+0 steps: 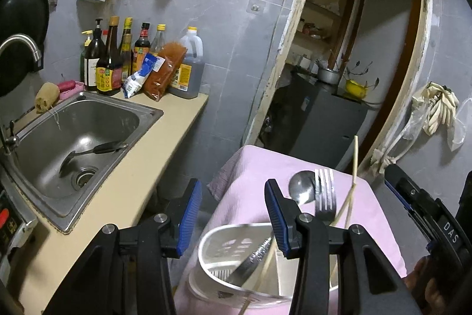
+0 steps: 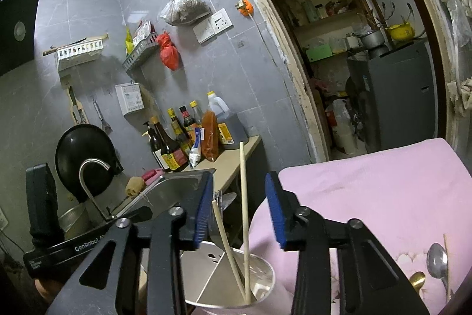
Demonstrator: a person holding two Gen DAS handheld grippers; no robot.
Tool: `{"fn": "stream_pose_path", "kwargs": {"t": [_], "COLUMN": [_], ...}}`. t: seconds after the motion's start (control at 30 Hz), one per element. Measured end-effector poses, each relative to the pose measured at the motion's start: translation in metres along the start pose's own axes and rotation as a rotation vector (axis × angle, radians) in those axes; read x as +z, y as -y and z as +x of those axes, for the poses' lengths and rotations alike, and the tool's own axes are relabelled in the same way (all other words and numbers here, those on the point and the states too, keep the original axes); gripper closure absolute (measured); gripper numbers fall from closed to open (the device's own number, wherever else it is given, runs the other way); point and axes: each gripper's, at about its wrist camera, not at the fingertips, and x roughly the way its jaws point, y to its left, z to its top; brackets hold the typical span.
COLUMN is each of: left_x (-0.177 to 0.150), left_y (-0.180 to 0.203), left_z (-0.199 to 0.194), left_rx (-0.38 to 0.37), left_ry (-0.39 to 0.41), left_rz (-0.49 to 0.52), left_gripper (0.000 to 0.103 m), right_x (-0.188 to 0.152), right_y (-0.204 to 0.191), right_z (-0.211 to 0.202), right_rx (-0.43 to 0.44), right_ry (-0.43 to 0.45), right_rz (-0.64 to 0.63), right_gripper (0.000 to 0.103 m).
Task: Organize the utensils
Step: 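Withdraw both open tools from the caddy back toward the loose utensils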
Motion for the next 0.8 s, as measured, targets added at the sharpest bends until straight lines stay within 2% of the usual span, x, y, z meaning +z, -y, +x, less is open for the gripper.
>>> {"fn": "stream_pose_path", "kwargs": {"t": [0.13, 0.2, 0.3, 0.33, 0.37, 0.5, 0.57, 0.8], "left_x": [0.002, 0.004, 0.006, 0.007, 0.007, 0.007, 0.006, -0.003], "left_y": [0.010, 0.015, 0.027, 0.030, 0.036, 0.060, 0.076, 0.125], "left_z": [-0.010, -0.015, -0.026, -0.028, -0.031, -0.043, -0.049, -0.068], "left_rx": [-0.015, -0.023, -0.035, -0.039, -0.044, -0.060, -0.066, -0.072], "left_ry": [0.012, 0.025, 0.048, 0.052, 0.058, 0.081, 0.102, 0.171], "left_rz": [0.020, 0.025, 0.037, 0.041, 0.049, 0.078, 0.097, 0.144], "left_gripper": [0.051, 0.042, 0.035, 0.033, 0.030, 0.014, 0.011, 0.002], "right_x": [0.003, 0.006, 0.015, 0.017, 0.020, 0.033, 0.039, 0.061], "right_y": [0.007, 0.010, 0.016, 0.019, 0.021, 0.033, 0.039, 0.068], "right_z": [-0.016, -0.025, -0.040, -0.046, -0.052, -0.077, -0.089, -0.138], "right_rx": [-0.018, -0.028, -0.044, -0.050, -0.058, -0.086, -0.103, -0.156], "right_ry": [0.001, 0.008, 0.018, 0.021, 0.025, 0.053, 0.060, 0.087], "right_rz": [-0.008, -0.009, -0.013, -0.015, -0.018, -0.044, -0.065, -0.138], "right_gripper": [0.062, 0.057, 0.049, 0.043, 0.036, 0.026, 0.018, 0.006]}}
